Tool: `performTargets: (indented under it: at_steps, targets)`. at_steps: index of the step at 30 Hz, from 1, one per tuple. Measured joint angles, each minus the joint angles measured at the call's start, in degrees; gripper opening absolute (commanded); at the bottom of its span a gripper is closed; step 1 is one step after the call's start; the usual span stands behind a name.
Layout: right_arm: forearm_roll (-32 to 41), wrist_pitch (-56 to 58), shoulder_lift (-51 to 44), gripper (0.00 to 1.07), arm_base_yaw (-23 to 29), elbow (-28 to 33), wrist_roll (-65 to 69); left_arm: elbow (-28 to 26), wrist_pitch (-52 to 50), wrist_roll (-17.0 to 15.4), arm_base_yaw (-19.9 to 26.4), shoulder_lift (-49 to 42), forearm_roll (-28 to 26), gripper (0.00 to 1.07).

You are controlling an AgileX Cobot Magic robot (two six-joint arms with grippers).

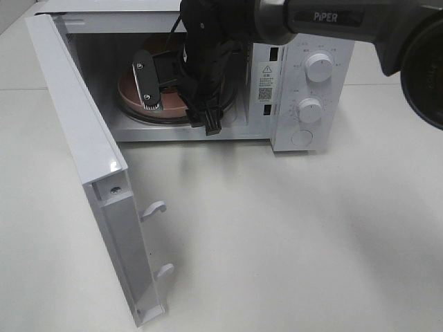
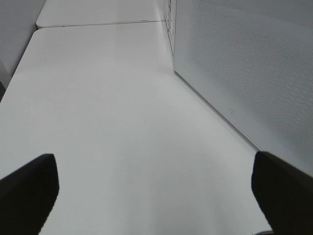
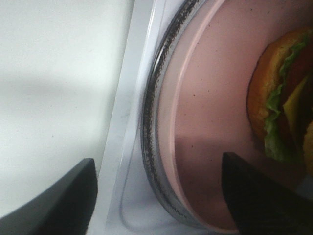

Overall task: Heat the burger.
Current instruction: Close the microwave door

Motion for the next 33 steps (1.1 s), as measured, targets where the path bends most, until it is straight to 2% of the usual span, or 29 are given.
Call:
performTargets:
  at_steps: [10,27,30,33]
  targets:
    - [4.18,7.1,-1.2,0.65,0.0,0.0,-2.69,0.0,0.0,0.0,0.0,0.0,0.0,1.05]
    - [5.5,17.13,-1.95,0.65,0.0,0.0,-2.98,0.0,0.0,0.0,0.0,0.0,0.0,1.05]
    - [5.67,18.79,-2.98,0.65,0.0,1.15,-2.98,0.0,0.0,0.0,0.0,0.0,0.0,1.05]
    - [6.13,18.68,-6.19,0.65,0.0,5.84,-2.98,0.0,0.0,0.0,0.0,0.0,0.0,1.05]
